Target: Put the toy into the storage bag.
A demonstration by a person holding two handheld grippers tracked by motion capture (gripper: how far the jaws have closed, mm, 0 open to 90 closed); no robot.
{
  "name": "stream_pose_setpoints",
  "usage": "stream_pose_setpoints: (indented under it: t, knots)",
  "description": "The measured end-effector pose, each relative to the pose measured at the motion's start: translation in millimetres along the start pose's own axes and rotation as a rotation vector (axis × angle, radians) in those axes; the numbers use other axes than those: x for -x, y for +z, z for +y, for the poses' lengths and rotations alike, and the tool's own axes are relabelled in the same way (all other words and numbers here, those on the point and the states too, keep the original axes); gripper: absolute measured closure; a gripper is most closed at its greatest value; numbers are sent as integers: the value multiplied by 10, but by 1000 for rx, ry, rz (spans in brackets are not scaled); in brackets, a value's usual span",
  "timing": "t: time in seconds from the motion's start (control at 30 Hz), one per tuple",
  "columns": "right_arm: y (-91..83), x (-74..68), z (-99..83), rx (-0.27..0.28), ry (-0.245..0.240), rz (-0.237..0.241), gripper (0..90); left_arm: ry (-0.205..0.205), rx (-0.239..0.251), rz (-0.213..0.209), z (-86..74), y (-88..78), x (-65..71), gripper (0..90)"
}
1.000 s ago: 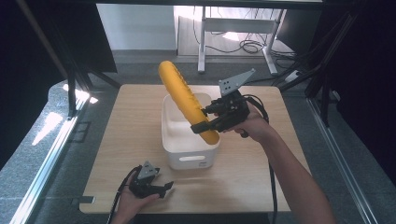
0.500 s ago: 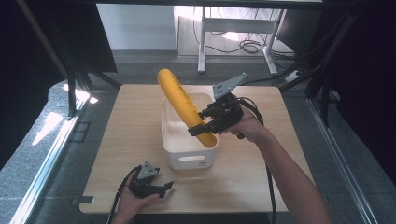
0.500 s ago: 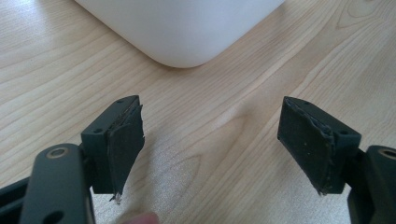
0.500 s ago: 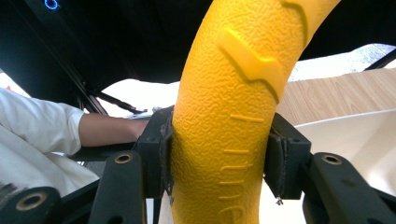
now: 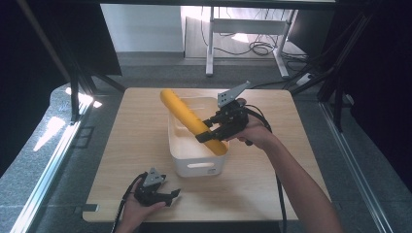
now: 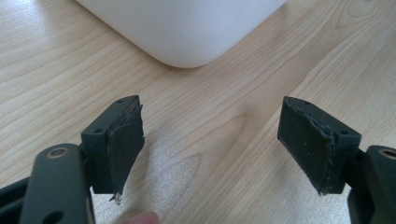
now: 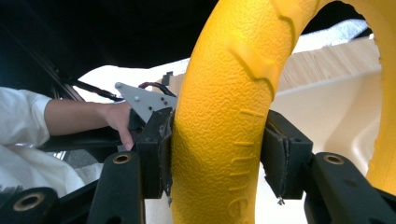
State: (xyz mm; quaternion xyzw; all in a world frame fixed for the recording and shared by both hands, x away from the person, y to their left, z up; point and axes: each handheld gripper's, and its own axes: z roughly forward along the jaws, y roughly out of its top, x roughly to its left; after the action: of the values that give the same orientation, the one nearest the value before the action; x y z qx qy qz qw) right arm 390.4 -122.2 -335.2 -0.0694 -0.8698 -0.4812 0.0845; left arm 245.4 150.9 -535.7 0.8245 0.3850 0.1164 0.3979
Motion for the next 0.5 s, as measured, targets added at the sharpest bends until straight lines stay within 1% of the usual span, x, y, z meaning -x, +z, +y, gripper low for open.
stream_pose_setpoints:
  t: [0.03,0.1,0.2,0.5]
  knots:
    - [14,24,-25,-1,11,-4,484,0,0,0,0,1,0,228]
    - [28,49,-54,-11,17,-22,480,2,-2,0,-1,2,0,227]
    - [36,91,-102,-18,32,-27,478,2,-4,-1,-1,5,2,228]
    - [26,119,-124,-14,42,-17,478,5,-7,-4,-1,10,8,227]
